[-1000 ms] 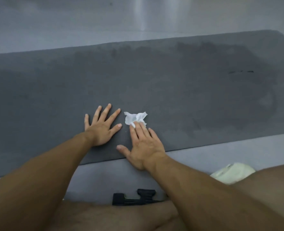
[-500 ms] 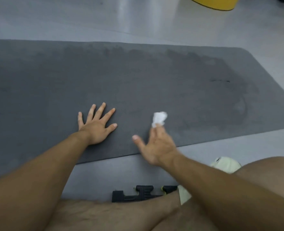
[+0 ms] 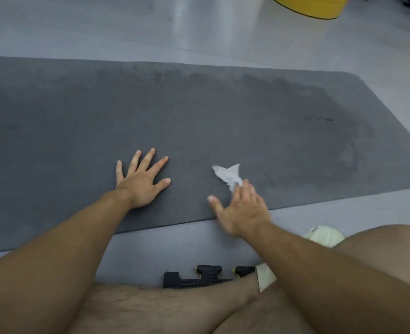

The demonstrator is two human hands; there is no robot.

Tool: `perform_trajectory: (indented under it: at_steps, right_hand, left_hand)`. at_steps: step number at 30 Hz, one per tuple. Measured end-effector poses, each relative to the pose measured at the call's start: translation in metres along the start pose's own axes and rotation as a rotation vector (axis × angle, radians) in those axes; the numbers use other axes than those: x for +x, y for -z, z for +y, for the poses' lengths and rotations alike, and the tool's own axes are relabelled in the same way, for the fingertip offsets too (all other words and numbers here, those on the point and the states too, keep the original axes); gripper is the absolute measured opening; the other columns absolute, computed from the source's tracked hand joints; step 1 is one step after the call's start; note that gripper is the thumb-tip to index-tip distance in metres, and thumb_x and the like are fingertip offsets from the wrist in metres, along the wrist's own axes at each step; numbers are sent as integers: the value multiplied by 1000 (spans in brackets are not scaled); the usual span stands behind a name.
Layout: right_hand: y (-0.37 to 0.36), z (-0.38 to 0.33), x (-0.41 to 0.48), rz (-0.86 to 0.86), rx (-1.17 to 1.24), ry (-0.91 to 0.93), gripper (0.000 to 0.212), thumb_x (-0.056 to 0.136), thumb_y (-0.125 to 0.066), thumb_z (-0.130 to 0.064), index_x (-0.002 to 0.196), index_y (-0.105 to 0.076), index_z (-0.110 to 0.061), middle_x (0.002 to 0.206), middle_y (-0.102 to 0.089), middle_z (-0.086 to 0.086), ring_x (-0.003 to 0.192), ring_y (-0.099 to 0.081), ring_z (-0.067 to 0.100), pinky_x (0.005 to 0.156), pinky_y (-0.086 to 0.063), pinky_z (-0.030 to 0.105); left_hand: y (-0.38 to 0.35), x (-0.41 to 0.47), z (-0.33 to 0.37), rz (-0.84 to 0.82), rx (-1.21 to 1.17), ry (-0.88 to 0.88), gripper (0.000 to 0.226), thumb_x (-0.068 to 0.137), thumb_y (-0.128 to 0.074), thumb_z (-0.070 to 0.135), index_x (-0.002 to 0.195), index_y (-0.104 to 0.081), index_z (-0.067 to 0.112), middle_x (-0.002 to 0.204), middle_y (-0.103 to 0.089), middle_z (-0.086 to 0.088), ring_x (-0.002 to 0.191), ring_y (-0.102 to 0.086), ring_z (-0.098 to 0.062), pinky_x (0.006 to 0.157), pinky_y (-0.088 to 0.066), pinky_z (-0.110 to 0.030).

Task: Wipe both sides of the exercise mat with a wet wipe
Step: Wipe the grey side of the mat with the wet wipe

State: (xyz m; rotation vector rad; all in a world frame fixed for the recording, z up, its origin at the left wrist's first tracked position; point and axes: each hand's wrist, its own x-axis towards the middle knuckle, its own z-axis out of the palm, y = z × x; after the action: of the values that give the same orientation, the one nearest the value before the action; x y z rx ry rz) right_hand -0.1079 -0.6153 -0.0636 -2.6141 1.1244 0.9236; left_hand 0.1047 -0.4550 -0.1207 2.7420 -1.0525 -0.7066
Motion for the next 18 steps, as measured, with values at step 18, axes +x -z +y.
perform_trajectory:
  at_steps: [18]
  right_hand:
    - [-36,-77,-31,201,-206,731,102,86,-1,-82,162,3,-14,170,10,2,155,13,16,126,6,40]
  left_hand:
    - [17,-7,-12,-35,20,-78,63,103,-41,56,157,-10,52,169,12,18,156,14,-12,125,6,-51]
